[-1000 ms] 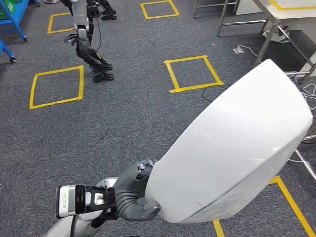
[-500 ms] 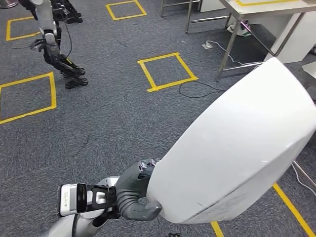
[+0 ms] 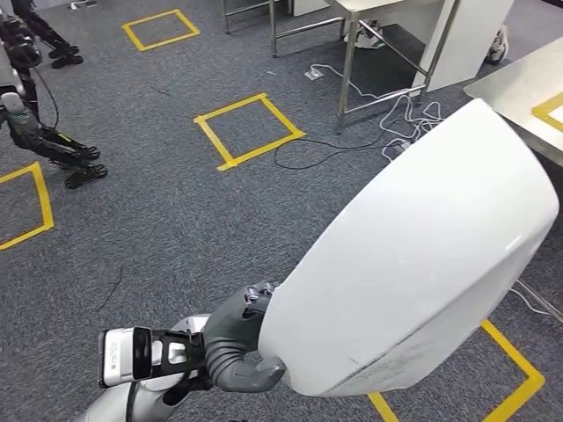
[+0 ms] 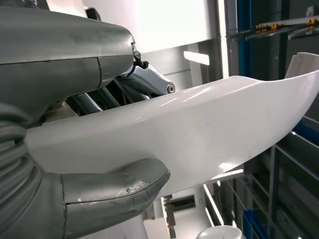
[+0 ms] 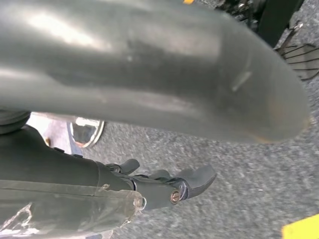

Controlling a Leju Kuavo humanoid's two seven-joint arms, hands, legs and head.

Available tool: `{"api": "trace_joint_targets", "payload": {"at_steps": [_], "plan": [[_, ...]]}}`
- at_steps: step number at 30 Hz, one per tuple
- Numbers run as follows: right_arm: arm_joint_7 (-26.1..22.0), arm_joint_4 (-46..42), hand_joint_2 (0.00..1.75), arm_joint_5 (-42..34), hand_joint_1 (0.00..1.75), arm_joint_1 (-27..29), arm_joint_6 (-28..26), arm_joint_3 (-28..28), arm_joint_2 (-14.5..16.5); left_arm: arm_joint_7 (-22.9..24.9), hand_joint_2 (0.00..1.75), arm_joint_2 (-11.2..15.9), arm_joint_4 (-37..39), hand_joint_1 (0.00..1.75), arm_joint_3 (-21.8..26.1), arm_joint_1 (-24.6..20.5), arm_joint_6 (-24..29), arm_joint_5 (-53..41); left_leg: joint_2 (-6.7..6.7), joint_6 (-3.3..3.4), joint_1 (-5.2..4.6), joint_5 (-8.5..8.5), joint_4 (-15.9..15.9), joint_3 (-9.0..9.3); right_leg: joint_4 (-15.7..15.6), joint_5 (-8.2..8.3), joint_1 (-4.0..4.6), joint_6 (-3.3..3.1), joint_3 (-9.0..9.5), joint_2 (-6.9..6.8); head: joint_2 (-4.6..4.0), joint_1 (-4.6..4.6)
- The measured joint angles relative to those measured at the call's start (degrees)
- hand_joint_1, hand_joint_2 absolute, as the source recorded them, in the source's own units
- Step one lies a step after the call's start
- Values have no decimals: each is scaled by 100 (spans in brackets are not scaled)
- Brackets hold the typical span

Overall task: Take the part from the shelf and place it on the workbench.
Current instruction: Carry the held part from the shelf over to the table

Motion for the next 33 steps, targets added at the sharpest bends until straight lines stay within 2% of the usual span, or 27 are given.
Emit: {"api": "trace_joint_targets", "payload": {"at_steps": [1,2,4,5,6,7,8,10,12,13,14,15,16,17,19,20,21,23,24,25,27,28,29,30,31,32,33], "plan": [[10,0,0,17,0,8,7,5,0,0,175,0,1,175,-1,-3,0,2,-15,3,6,186,-200,68,1,3,-8,11,3,76,0,1],[15,0,0,28,0,14,14,10,1,1,175,-1,2,175,-1,-10,0,4,-82,1,23,419,-559,227,3,8,-20,30,4,154,0,-1],[18,-1,0,34,0,12,27,18,-1,1,175,-4,2,175,-1,-30,-1,9,-356,-3,76,713,-1275,554,26,12,-24,101,-25,301,0,-7],[18,-2,0,30,0,14,32,21,-2,1,175,-8,4,175,-1,-39,-3,11,-464,10,91,755,-1477,644,27,17,-28,143,-49,364,0,-12],[18,-2,0,20,0,24,35,22,-1,3,175,-14,6,175,-2,-45,-7,14,-511,39,92,743,-1549,670,19,26,-33,185,-75,417,0,-13],[18,-2,0,0,0,40,45,23,2,4,175,-24,9,175,-4,-50,-11,15,-464,85,85,743,-1556,670,-5,40,-49,223,-96,467,0,-10],[16,-1,0,-40,0,61,57,22,8,7,175,-37,11,175,-5,-57,-16,16,-406,134,79,753,-1567,676,-7,46,-60,252,-109,441,0,-10],[-1,2,0,-180,0,70,97,8,19,9,175,-64,14,175,-8,-67,-27,30,-273,227,72,770,-1587,692,227,-100,-53,284,-227,167,0,21],[-41,2,0,-356,0,28,150,-30,22,9,175,-76,18,175,-8,-67,-38,49,-124,280,44,763,-1591,698,920,-471,-34,295,-548,-152,0,55],[-59,2,0,-419,0,7,173,-51,24,9,175,-75,24,175,-9,-63,-45,56,-44,292,28,757,-1590,699,1314,-647,-32,301,-734,-209,0,61],[-69,2,0,-459,0,0,191,-70,25,9,175,-75,30,175,-10,-61,-54,59,31,299,17,750,-1589,703,1582,-735,-32,302,-857,-230,0,61],[-73,2,0,-478,0,5,198,-84,26,9,175,-75,35,175,-12,-59,-62,61,99,300,9,741,-1588,710,1642,-715,-31,300,-872,-240,0,62],[-74,2,0,-486,0,16,204,-97,26,9,175,-75,38,175,-13,-58,-69,63,163,296,4,729,-1588,724,1458,-591,-29,293,-763,-258,0,62],[-73,1,0,-491,0,26,210,-109,26,9,175,-77,39,175,-14,-58,-74,66,221,284,2,713,-1587,744,1081,-404,-24,284,-549,-318,0,63],[-70,0,0,-499,0,22,225,-129,27,9,175,-79,39,175,-14,-60,-78,67,318,240,-21,675,-1583,789,335,-119,1,244,-138,-554,0,61],[-67,0,0,-501,0,12,232,-136,27,9,175,-80,39,175,-15,-61,-80,67,359,209,-33,664,-1582,806,144,-57,15,215,-37,-631,0,56],[-64,0,0,-501,0,2,237,-140,28,9,175,-82,39,175,-16,-63,-82,67,400,178,-44,657,-1587,817,88,-48,31,182,-18,-653,0,51],[-56,0,0,-501,0,-2,241,-151,28,9,175,-90,38,175,-20,-69,-86,67,485,105,-33,645,-1608,840,74,-26,35,110,-35,-526,0,47],[-53,0,0,-501,0,2,242,-159,28,9,175,-95,37,175,-22,-73,-87,67,456,69,-22,609,-1586,841,54,-16,27,76,-29,-465,0,44],[-50,0,0,-501,0,3,242,-166,28,9,175,-98,36,175,-23,-78,-88,67,370,38,-13,520,-1475,799,32,-3,13,44,-19,-403,0,34],[-50,0,0,-501,0,-9,243,-174,28,9,175,-91,36,175,-22,-78,-89,67,121,0,-2,191,-875,514,9,9,-5,1,-8,-274,0,-1],[-50,0,0,-501,0,-18,243,-176,28,9,175,-82,36,175,-21,-72,-89,67,47,-8,-2,18,-473,304,8,11,-6,-12,-13,-205,0,-14],[-50,0,0,-501,0,-21,243,-178,28,9,175,-73,37,175,-21,-65,-89,66,16,-12,-2,-79,-153,125,8,11,-6,-18,-17,-132,0,-22],[-50,0,0,-501,0,-20,243,-179,28,9,175,-65,37,175,-22,-60,-90,66,6,-10,-1,-63,-10,28,9,13,-6,-18,-18,-57,0,-21],[-46,0,0,-501,0,-17,243,-180,28,9,175,-60,37,175,-22,-58,-91,66,-4,-4,2,71,-92,41,9,18,-9,-12,-17,21,0,-22],[-42,0,0,-501,0,-15,242,-180,28,9,175,-57,37,175,-23,-60,-92,66,-38,3,9,286,-382,165,10,23,-14,0,-15,101,0,-22],[-37,0,0,-501,0,-15,241,-180,28,11,175,-55,37,175,-25,-63,-94,64,-144,9,27,508,-772,345,10,30,-21,21,-17,178,0,-23]]}}
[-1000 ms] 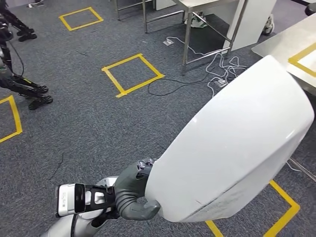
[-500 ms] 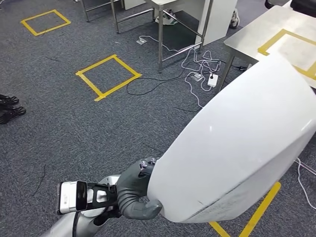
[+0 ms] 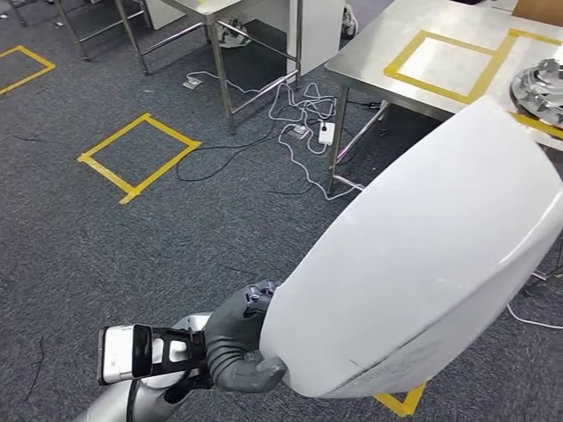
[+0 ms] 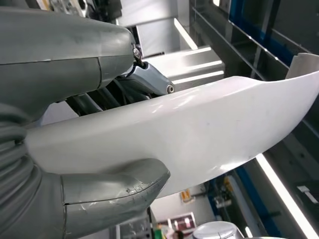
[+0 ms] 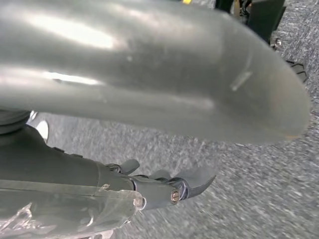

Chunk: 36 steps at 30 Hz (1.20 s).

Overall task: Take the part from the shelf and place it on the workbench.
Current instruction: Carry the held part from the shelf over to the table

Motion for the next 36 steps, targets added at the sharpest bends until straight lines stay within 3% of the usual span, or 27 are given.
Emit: {"api": "trace_joint_targets", "payload": {"at_steps": [1,3,5,6,8,10,11,12,13,16,18,21,23,25,26,27,28,30,32,34,36], "plan": [[4,-1,0,1,0,-5,-1,0,-1,3,175,1,0,175,-3,-4,-2,-3,-133,10,23,155,-387,175,16,3,2,29,-13,74,0,-1],[5,-2,0,1,0,-1,-2,0,-4,13,175,5,0,175,-11,-10,-2,-13,-325,50,42,251,-789,355,12,19,-1,104,-51,192,0,-2],[7,-2,0,2,0,32,0,-1,-5,20,175,4,0,175,-21,-16,-2,-20,-263,132,31,251,-830,369,-36,49,-20,182,-90,288,0,1],[10,-1,0,4,0,51,2,-1,-4,22,175,-3,0,175,-26,-22,-2,-23,-205,179,30,263,-842,375,-21,38,-22,210,-110,247,0,6],[16,-1,0,8,0,59,3,-2,-4,24,175,-19,0,175,-31,-29,-2,-29,-71,258,32,277,-866,390,300,-164,-4,244,-267,-28,0,50],[20,-2,0,9,0,36,-3,-2,-7,27,175,-24,1,175,-34,-28,-1,-32,72,300,4,264,-866,395,1068,-556,12,258,-629,-333,0,89],[26,-2,0,10,0,29,-3,-2,-8,28,175,-23,2,175,-39,-26,2,-32,146,308,-7,256,-865,397,1428,-698,12,263,-800,-389,0,91],[33,-1,0,14,0,32,-2,-2,-7,30,175,-22,3,175,-44,-26,5,-31,217,310,-15,247,-864,403,1623,-739,12,263,-886,-413,0,92],[41,-1,0,17,0,41,0,-2,-7,32,175,-22,3,175,-49,-26,10,-31,281,307,-18,235,-864,415,1580,-670,12,261,-850,-427,0,94],[51,-2,0,22,0,51,0,-2,-15,32,175,-26,3,175,-60,-29,21,-31,453,258,-35,175,-861,488,491,-173,27,227,-220,-642,0,93],[51,-2,0,22,0,28,-1,-1,-20,33,175,-28,2,175,-63,-37,23,-29,540,197,-60,141,-859,528,68,-40,51,162,14,-753,0,87],[56,-2,0,28,0,25,1,-1,-20,33,175,-31,2,175,-72,-58,24,-22,641,99,-55,111,-869,561,41,-35,61,57,-13,-599,0,81],[60,-2,0,37,0,33,6,0,-20,33,175,-37,2,175,-79,-75,24,-14,488,35,-39,-54,-652,479,17,-21,31,2,2,-487,0,75],[60,-2,0,40,0,19,14,0,-20,33,175,-31,6,175,-85,-79,21,-10,253,-4,-31,-391,15,138,8,-15,12,-31,2,-371,0,60],[58,-2,0,41,0,10,18,0,-20,33,175,-22,10,175,-88,-78,16,-8,198,-11,-30,-532,395,-75,9,-13,9,-40,-5,-306,0,55],[56,-2,0,44,0,6,20,0,-20,33,175,-14,15,175,-93,-75,11,-7,173,-11,-30,-579,651,-236,9,-13,9,-44,-8,-236,0,52],[55,-2,0,48,0,6,21,0,-20,33,175,-8,20,175,-99,-74,5,-6,159,-5,-29,-510,711,-302,9,-12,7,-42,-8,-162,0,53],[52,-2,0,56,0,8,24,-1,-20,36,175,-4,23,175,-113,-76,-2,-4,70,14,-16,-103,224,-118,10,-4,-2,-24,-1,-9,0,54],[34,-2,0,66,0,-2,33,-1,-20,49,175,-3,25,175,-126,-82,-1,-4,-182,28,19,227,-491,197,26,4,2,27,-23,132,0,52],[10,-2,0,74,0,3,39,0,-19,81,175,-2,28,175,-136,-88,23,-16,-316,61,29,282,-790,319,17,21,0,100,-65,244,0,53],[3,0,0,82,0,41,43,0,-15,115,175,-10,38,175,-143,-97,72,-45,-214,139,22,291,-818,328,-17,40,-22,171,-100,294,0,54]]}}
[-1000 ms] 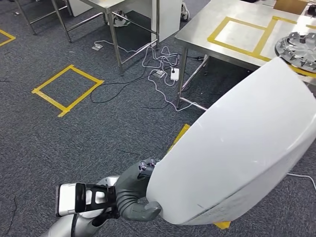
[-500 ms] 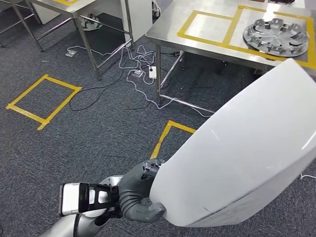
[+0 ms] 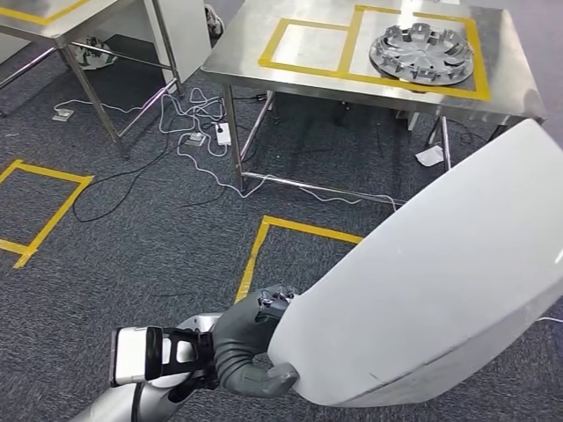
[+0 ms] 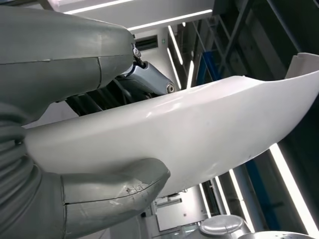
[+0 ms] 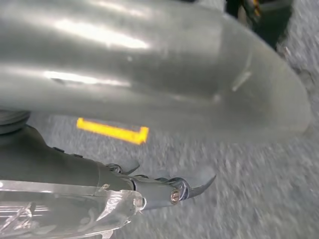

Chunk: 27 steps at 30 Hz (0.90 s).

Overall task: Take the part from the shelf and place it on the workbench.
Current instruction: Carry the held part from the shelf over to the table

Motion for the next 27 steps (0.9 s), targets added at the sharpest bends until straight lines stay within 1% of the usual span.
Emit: {"api": "trace_joint_targets", "payload": {"at_steps": [1,2,3,4,5,6,7,8,9,10,11,12,13,15,16,17,18,19,20,21,22,23,24,25,26,27], "plan": [[0,1,0,5,0,18,3,0,5,17,175,-11,7,175,-4,-5,32,-24,56,48,1,11,-11,8,42,-30,2,26,-27,-94,0,13],[-1,2,0,10,0,23,5,0,9,35,175,-20,13,175,-5,-8,61,-45,121,89,2,18,-22,16,185,-123,10,44,-99,-247,0,32],[-5,2,0,15,0,14,7,0,13,58,175,-26,23,175,-6,-10,90,-66,192,122,-2,20,-29,21,467,-285,20,54,-226,-434,0,49],[-12,2,0,15,0,-1,7,0,15,80,175,-28,41,175,-7,-10,117,-93,263,143,-14,12,-28,23,853,-491,29,65,-409,-595,0,68],[-19,3,0,17,0,-15,9,0,16,98,175,-26,66,175,-8,-9,139,-112,342,155,-26,6,-27,25,1260,-678,29,75,-603,-673,0,73],[-24,3,0,19,0,-22,11,0,16,112,175,-25,96,175,-10,-9,159,-133,420,161,-35,-1,-26,27,1565,-786,29,80,-744,-703,0,72],[-26,3,0,21,0,-18,13,0,17,119,175,-25,125,175,-12,-9,176,-153,490,162,-40,-10,-24,34,1664,-782,29,80,-780,-715,0,73],[-29,3,0,23,0,-9,15,0,17,121,175,-26,150,175,-14,-10,191,-166,555,158,-43,-21,-23,46,1516,-668,29,77,-688,-731,0,73],[-32,2,0,25,0,-1,15,0,16,121,175,-28,168,175,-15,-11,203,-177,617,147,-44,-38,-21,66,1160,-486,31,71,-484,-787,0,74],[-35,2,0,26,0,0,15,0,16,121,175,-29,182,175,-16,-14,213,-185,671,126,-54,-59,-18,91,735,-320,40,56,-250,-923,0,75],[-39,2,0,27,0,-8,16,0,17,121,175,-30,193,175,-16,-18,221,-190,721,99,-72,-81,-14,114,378,-189,48,29,-48,-1037,0,70],[-41,2,0,27,0,-20,17,0,17,121,175,-31,200,175,-17,-24,226,-192,765,69,-89,-96,-13,134,154,-120,58,-3,73,-1120,0,64],[-43,2,0,27,0,-31,19,1,19,121,175,-31,204,175,-18,-30,230,-193,808,36,-105,-104,-17,147,73,-106,72,-40,106,-1150,0,59],[-43,2,0,28,0,-36,23,2,19,121,175,-36,207,175,-21,-42,239,-205,901,-37,-101,-112,-41,170,63,-86,77,-117,87,-1013,0,53],[-43,2,0,31,0,-33,28,2,19,122,175,-39,207,175,-23,-49,246,-216,874,-80,-90,-146,-18,171,50,-76,68,-150,87,-954,0,50],[-41,2,0,40,0,-33,39,3,19,122,175,-40,207,175,-23,-58,254,-230,781,-119,-80,-234,95,132,35,-63,54,-183,91,-898,0,40],[-41,2,0,55,0,-37,53,5,19,122,175,-38,209,175,-23,-65,262,-241,645,-150,-71,-380,328,33,23,-53,37,-209,99,-844,0,22],[-42,2,0,75,0,-43,66,9,19,123,175,-30,214,175,-23,-70,269,-252,501,-167,-65,-563,676,-130,21,-51,31,-223,97,-797,0,2],[-42,2,0,96,0,-49,75,12,19,125,175,-19,222,175,-25,-70,273,-257,411,-173,-63,-742,1079,-337,21,-49,29,-236,92,-750,0,-14],[-44,2,0,113,0,-50,80,14,19,126,175,-8,233,175,-27,-68,276,-261,374,-173,-61,-845,1406,-521,22,-50,29,-240,90,-698,0,-24],[-44,2,0,124,0,-48,81,15,18,128,175,2,244,175,-29,-67,279,-263,362,-170,-60,-836,1566,-633,22,-51,29,-241,91,-653,0,-27],[-44,2,0,133,0,-46,81,16,18,128,175,9,252,175,-31,-67,281,-263,359,-162,-58,-711,1511,-641,22,-51,27,-239,95,-613,0,-28],[-44,2,0,139,0,-44,81,17,18,128,175,13,256,175,-32,-70,283,-265,358,-153,-56,-498,1245,-540,22,-51,24,-232,101,-576,0,-28],[-46,2,0,144,0,-44,81,20,19,129,175,15,257,175,-33,-74,285,-270,348,-144,-51,-267,861,-370,22,-50,21,-216,106,-545,0,-28],[-52,2,0,150,0,-46,82,25,19,129,175,14,257,175,-35,-83,287,-277,331,-127,-47,-107,471,-197,34,-54,28,-190,101,-517,0,-34],[-61,2,0,152,0,-47,82,32,18,130,175,13,258,175,-37,-90,289,-284,312,-100,-47,-12,187,-73,37,-53,35,-158,93,-497,0,-34]]}}
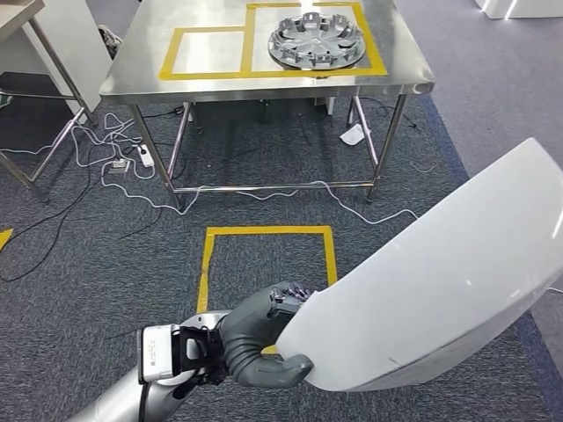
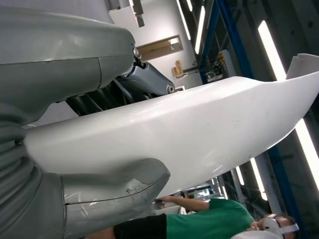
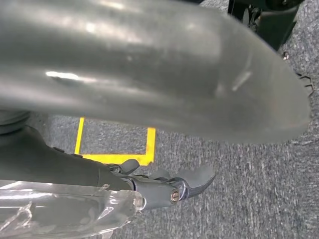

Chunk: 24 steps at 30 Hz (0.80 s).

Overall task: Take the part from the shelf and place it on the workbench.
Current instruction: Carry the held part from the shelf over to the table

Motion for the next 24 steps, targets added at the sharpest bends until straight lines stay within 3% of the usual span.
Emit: {"api": "trace_joint_targets", "payload": {"at_steps": [2,5,6,9,10,11,12,14,16,19,21,24], "plan": [[-22,0,0,5,0,7,-1,16,-1,2,175,-3,3,175,-2,-9,4,-8,-27,76,-12,19,-211,74,-19,13,9,73,-13,19,0,-5],[-59,2,0,18,0,31,2,34,3,17,175,-24,8,175,-8,-14,9,-10,-13,204,-2,63,-231,76,56,-53,-6,158,-54,-45,0,12],[-69,2,0,23,0,31,1,37,4,22,175,-34,10,175,-10,-15,10,-10,-4,239,7,75,-240,80,273,-184,-4,177,-150,-95,0,26],[-83,2,0,40,0,25,-9,47,5,48,175,-45,33,175,-23,-15,17,-20,24,283,-2,74,-240,81,1406,-725,0,211,-659,-194,0,60],[-85,2,0,46,0,31,-10,53,5,56,175,-44,47,175,-30,-14,20,-24,29,286,-4,72,-240,82,1625,-784,1,212,-755,-200,0,62],[-86,2,0,51,0,37,-10,60,5,59,175,-44,59,175,-37,-14,22,-27,31,285,-6,70,-239,86,1607,-726,1,208,-736,-202,0,61],[-86,2,0,55,0,42,-10,66,5,59,175,-45,67,175,-43,-14,23,-28,31,281,-5,66,-238,94,1351,-574,0,201,-596,-208,0,61],[-87,2,0,62,0,34,-11,72,6,59,175,-49,74,175,-52,-15,27,-29,31,250,-18,50,-231,111,514,-236,5,178,-146,-253,0,62],[-89,2,0,64,0,12,-12,77,7,59,175,-54,76,175,-57,-17,39,-37,29,194,-43,40,-225,117,33,-111,17,127,111,-270,0,55],[-89,2,0,70,0,5,-14,92,9,59,175,-57,80,175,-63,-23,54,-46,31,94,-37,44,-248,119,-19,-102,31,19,115,-228,0,50],[-90,2,0,77,0,4,-16,110,11,59,175,-59,81,175,-63,-33,58,-46,25,25,-27,-116,-40,23,-41,-85,12,-43,119,-217,0,30],[-103,2,0,82,0,-1,-19,122,12,59,175,-49,90,175,-65,-41,62,-59,19,-34,-14,-636,1030,-505,-46,-88,0,-87,114,-210,0,-6]]}}
